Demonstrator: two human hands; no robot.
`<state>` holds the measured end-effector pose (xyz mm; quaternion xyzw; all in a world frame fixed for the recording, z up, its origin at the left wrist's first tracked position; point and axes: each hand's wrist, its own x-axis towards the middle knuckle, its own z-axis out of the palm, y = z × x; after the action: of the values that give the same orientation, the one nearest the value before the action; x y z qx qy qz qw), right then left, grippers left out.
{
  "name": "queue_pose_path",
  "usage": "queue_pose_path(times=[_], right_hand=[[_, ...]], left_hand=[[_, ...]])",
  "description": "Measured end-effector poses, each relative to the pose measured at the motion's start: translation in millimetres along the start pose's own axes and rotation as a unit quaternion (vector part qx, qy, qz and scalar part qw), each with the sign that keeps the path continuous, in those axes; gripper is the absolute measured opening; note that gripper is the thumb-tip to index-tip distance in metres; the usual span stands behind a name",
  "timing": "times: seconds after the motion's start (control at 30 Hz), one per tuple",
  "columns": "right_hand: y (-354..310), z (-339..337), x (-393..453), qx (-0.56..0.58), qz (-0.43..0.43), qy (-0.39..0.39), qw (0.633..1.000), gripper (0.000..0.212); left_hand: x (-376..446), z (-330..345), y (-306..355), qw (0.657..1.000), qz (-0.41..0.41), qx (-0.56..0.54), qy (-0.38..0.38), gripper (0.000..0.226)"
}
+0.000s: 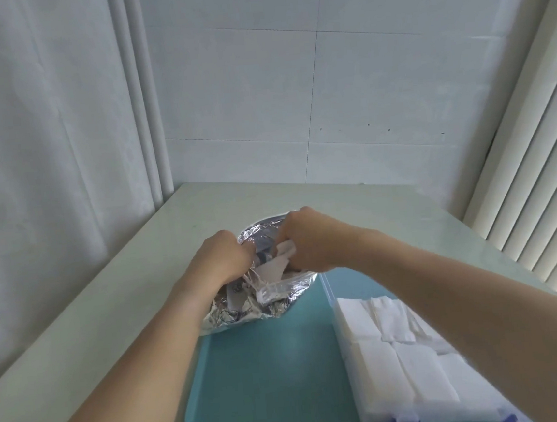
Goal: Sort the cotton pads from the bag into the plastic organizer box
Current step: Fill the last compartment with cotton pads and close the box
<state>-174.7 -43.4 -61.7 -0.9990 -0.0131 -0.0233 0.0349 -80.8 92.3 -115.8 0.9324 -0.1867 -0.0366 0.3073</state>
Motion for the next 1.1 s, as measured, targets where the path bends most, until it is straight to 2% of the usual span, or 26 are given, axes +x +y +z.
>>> queue_pose_path(times=[0.07,0.17,0.23,0.33,0.4,0.43,0.5,0.57,0.63,0.7,0.8,0.87,0.97,1.03,1.1], right_hand=[[7,-8,-6,0.046,0.01,0.045,0.998,0.01],[17,-14,-14,0.079,0.029,0.093,0.992,0.021],[24,-16,-19,0.103,0.064,0.083,0.989,0.031],[38,-11,-23,0.169,0.118,0.037,0.978,0.019],[49,-7,-25,0.242,0.147,0.038,0.958,0.008],[56,-7,-26,0.282,0.164,0.046,0.944,0.009],[68,-7,-30,0.366,0.194,0.051,0.909,0.015],[78,-9,-37,0.472,0.195,0.034,0.859,0.02],[87,-12,-45,0.576,0.167,-0.004,0.801,0.026],[91,-14,-50,0.628,0.153,-0.033,0.762,0.024],[98,-15,-53,0.661,0.146,-0.056,0.734,0.025],[101,-15,-55,0.664,0.142,-0.07,0.731,0.024],[106,-15,-58,0.662,0.13,-0.08,0.734,0.016],[109,-15,-60,0.669,0.117,-0.072,0.731,0.015],[113,-16,-59,0.667,0.103,-0.065,0.735,0.024]], left_hand=[[2,0,-1,1.0,0.003,0.006,0.014,0.032],[2,1,3,1.0,0.002,-0.012,0.028,0.03],[3,2,10,0.999,0.001,-0.015,0.034,0.035],[9,2,22,0.999,0.015,-0.025,0.043,0.05],[11,3,32,0.999,0.026,-0.017,0.038,0.067],[9,4,38,0.999,0.035,-0.011,0.041,0.069],[3,4,52,0.994,0.077,-0.032,0.071,0.064],[-4,0,68,0.976,0.156,-0.107,0.111,0.051],[-8,-6,83,0.956,0.197,-0.205,0.073,0.038],[-9,-12,91,0.935,0.191,-0.294,-0.041,0.039],[-5,-10,94,0.898,0.196,-0.338,-0.203,0.062],[-3,-5,95,0.882,0.225,-0.324,-0.258,0.062],[-2,1,98,0.879,0.268,-0.308,-0.245,0.044],[1,5,98,0.895,0.281,-0.287,-0.193,0.033],[3,9,99,0.911,0.282,-0.266,-0.141,0.024]])
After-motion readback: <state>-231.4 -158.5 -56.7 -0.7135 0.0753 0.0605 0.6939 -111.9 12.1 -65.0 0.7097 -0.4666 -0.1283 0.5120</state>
